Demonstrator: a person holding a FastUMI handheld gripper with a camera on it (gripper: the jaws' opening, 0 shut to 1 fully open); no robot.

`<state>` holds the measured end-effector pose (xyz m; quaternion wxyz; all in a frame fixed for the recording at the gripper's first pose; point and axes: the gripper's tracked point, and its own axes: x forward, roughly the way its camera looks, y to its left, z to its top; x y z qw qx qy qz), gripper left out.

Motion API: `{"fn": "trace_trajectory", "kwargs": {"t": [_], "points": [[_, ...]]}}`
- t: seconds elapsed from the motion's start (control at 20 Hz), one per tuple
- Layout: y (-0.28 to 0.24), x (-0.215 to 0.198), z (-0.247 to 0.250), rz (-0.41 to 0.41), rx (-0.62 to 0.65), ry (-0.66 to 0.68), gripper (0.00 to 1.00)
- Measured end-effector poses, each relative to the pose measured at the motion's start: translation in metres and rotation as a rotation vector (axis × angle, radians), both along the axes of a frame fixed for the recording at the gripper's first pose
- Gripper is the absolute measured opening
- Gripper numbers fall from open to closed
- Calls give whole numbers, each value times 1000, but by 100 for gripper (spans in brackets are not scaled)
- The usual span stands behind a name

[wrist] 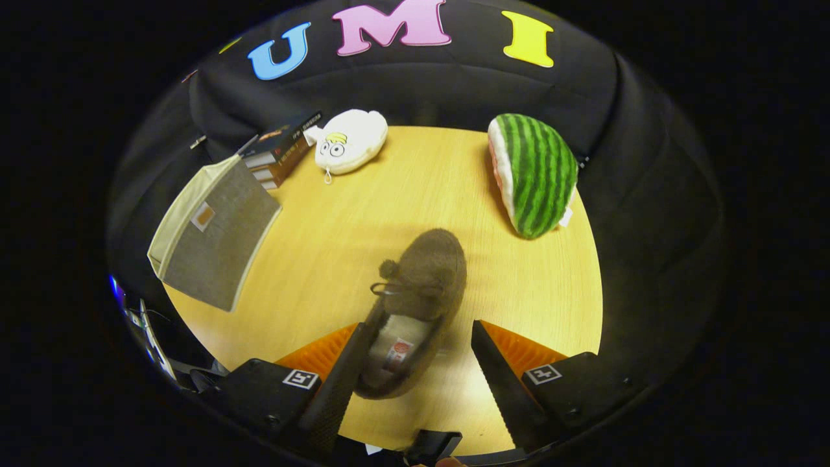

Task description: Open the storage box then place both shoes into the box .Put the left shoe in first, then the right shoe, with the right side of both shoes facing outward in a uniform manner.

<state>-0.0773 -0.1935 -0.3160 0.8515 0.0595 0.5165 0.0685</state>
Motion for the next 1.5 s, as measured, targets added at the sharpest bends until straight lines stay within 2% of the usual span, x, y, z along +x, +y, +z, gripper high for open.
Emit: {"fn": "trace_trajectory", "kwargs": {"t": [0.15,0.4,0.5,0.55,0.7,0.75,0.8,0.95,1.25,1.5], "points": [[-16,1,-25,-20,-14,43,99],[-23,23,-46,-151,55,100,99],[-17,23,-52,-158,87,124,91],[-11,22,-53,-152,108,145,82],[-9,23,-59,-151,85,154,31],[-14,24,-59,-174,76,156,33],[-14,23,-61,-191,69,159,22],[-12,26,-63,-173,63,136,7],[12,32,-26,-216,104,102,5],[87,48,41,-232,239,71,5]]}}
